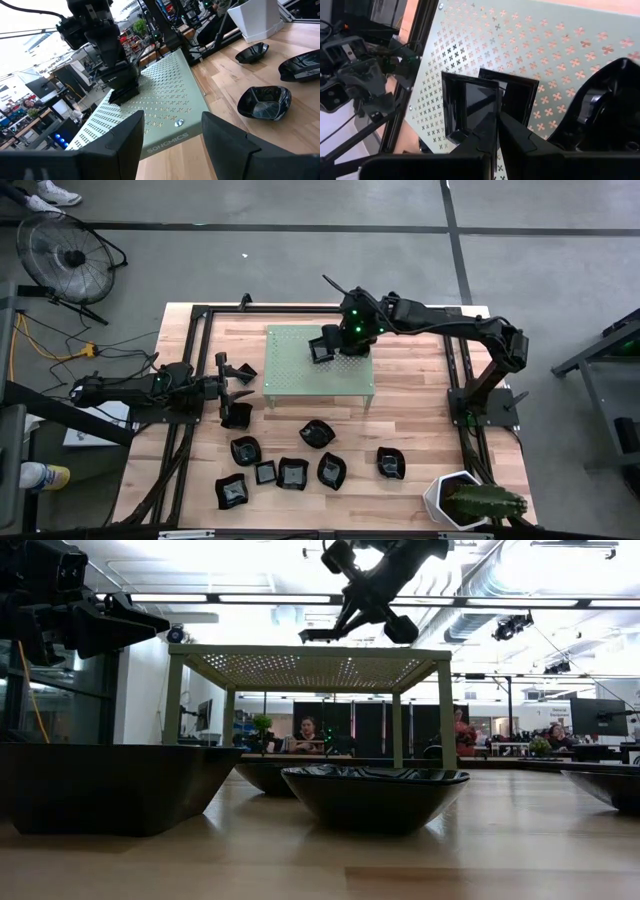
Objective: Pick & Place Mini shaped plates
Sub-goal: Stack the square plate on top of the other square plates on the shelf
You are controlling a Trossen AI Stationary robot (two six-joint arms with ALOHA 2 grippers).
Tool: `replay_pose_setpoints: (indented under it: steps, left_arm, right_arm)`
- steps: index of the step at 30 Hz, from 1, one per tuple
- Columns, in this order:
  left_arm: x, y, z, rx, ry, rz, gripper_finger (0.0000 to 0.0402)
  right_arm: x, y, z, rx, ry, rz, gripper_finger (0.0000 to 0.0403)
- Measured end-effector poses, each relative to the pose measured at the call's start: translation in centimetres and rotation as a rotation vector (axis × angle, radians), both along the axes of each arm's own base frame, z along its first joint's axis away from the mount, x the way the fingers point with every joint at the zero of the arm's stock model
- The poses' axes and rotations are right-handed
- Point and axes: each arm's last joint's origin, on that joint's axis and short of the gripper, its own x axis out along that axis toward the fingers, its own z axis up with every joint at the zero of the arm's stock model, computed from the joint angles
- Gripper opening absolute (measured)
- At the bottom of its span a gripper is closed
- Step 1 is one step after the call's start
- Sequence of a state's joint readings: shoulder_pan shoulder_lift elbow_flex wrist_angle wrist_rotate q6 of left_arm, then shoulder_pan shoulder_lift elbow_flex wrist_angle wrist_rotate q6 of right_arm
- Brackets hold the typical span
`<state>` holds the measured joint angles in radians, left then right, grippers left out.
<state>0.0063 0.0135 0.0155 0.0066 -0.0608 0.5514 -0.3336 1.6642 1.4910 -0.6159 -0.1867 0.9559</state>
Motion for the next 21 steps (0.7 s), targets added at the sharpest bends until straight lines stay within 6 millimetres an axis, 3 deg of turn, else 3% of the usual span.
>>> replay_pose_setpoints:
  steps: [21]
  left_arm:
    - [0.00, 0.00, 0.01, 0.000, 0.000, 0.000, 0.0193]
  right_arm:
    - [-0.01, 0.01, -0.02, -0.008, 0.001, 0.016, 0.0015]
